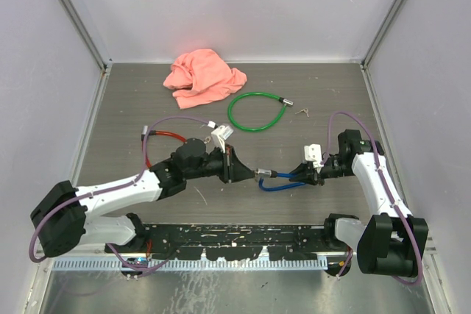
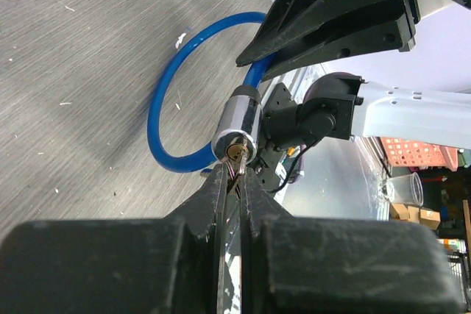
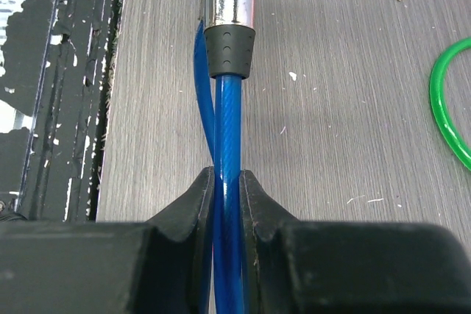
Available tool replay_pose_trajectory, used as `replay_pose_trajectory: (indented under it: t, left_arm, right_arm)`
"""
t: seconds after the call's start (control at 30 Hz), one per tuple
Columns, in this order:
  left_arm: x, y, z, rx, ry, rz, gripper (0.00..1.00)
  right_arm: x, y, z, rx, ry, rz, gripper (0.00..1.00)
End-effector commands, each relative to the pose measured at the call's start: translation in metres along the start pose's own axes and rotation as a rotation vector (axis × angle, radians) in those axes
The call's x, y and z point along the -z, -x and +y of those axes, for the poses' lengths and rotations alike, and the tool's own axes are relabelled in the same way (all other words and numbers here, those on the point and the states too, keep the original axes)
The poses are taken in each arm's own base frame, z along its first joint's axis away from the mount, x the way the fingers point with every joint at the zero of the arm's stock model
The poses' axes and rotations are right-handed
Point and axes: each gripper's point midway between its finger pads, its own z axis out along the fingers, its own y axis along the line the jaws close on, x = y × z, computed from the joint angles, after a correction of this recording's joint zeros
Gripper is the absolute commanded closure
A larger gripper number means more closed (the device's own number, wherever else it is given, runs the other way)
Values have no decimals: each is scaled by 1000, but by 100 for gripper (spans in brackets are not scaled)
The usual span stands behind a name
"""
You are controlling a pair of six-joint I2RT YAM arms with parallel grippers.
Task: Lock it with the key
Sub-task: Lock the lock.
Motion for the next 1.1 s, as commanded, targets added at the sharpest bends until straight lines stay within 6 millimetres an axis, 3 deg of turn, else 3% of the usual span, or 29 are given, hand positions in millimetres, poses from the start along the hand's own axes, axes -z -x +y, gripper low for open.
replay_pose_trajectory:
  t: [0.0, 0.27, 0.43, 0.6, 0.63, 0.7, 0.9, 1.07]
  left_arm:
    - [13, 26, -32, -9, -77, -84, 100]
    - [25, 14, -17, -253, -60, -63, 100]
    - [33, -5, -16, -641, -50, -15, 100]
    - [41, 4, -17, -636, -32, -90, 100]
    - [43, 3, -19, -640, -46, -96, 95]
    - [46, 2, -17, -669, -53, -117, 72]
    - [47, 16, -19, -808, -90, -156, 48]
    - [32, 32, -29, -758, -224, -179, 41]
  right_arm:
    - [4, -16, -1, 12, 0, 83, 99]
    - [6, -18, -3, 6, -15, 91, 99]
    - [7, -19, -4, 6, -22, 94, 99]
    - [7, -19, -4, 4, -25, 94, 99]
    - [7, -19, -4, 4, -26, 94, 99]
    - [7, -19, -4, 3, -25, 91, 99]
    - [7, -18, -4, 5, -24, 86, 99]
    - [7, -17, -3, 6, -24, 86, 99]
